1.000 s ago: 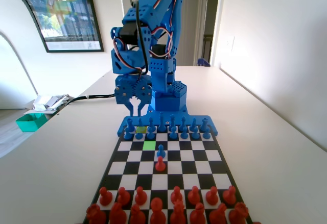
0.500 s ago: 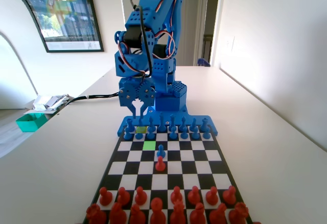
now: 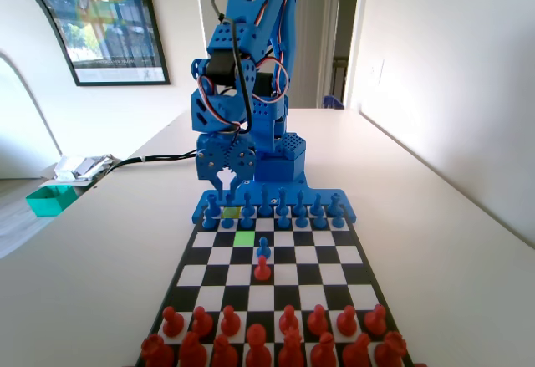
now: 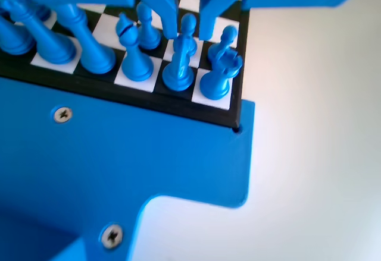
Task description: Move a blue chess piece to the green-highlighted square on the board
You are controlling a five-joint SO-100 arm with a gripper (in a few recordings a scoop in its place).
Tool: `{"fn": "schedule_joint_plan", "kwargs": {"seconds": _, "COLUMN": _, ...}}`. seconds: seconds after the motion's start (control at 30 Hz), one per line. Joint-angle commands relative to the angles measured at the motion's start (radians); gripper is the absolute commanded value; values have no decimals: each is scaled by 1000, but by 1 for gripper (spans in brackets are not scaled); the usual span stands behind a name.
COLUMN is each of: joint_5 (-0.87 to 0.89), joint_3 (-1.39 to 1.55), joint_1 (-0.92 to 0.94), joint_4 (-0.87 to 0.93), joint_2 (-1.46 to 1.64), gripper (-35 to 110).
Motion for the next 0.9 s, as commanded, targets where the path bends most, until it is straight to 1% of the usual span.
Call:
{"fn": "schedule_joint_plan", "kwargs": {"seconds": 0.0, "joint_5": -8, "joint_3": 8, "joint_1": 20, "joint_4": -12, "joint_2": 12, "gripper": 7}}
{"fn": "schedule_joint_plan", "kwargs": {"seconds": 0.47, "joint_5": 2, "joint_3": 5, "joint_1": 23, "joint_4": -28, "joint_2": -11, "gripper": 7}}
{"fn": "schedule_joint_plan", "kwargs": {"seconds": 0.87, "joint_5": -98, "joint_3": 14, "joint_1": 60, "joint_4": -57, "joint_2": -11, "gripper": 6}}
